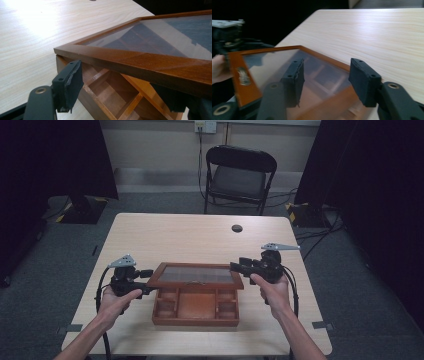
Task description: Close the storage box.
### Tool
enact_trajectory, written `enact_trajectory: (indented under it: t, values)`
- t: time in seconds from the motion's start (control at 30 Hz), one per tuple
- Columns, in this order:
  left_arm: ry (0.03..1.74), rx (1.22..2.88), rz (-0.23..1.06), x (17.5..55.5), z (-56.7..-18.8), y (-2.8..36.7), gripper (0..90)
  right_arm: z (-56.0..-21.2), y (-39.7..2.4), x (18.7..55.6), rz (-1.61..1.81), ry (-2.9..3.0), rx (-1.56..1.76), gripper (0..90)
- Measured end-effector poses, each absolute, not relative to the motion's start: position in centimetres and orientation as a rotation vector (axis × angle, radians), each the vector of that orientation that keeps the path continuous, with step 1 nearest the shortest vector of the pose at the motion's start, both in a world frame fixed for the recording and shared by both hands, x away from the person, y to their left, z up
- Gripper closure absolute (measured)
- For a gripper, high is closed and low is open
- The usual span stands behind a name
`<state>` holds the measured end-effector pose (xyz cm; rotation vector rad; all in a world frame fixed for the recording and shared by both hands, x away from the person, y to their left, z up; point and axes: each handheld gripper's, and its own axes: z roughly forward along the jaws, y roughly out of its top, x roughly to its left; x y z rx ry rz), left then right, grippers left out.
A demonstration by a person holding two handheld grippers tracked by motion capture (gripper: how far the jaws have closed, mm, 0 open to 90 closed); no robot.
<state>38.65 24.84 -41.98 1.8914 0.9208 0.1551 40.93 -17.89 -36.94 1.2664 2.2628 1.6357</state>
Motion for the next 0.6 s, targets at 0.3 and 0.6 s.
enact_trajectory:
  t: [0.3,0.6]
  values:
    - [0.914,1.879,0.150,38.4,-41.8,24.8,26.6,-34.9,-14.0,40.6,1.671,2.409,1.089,55.8]
    - [0.908,1.879,0.143,38.0,-41.9,25.0,26.3,-33.7,-10.6,40.0,1.645,2.572,0.913,62.2]
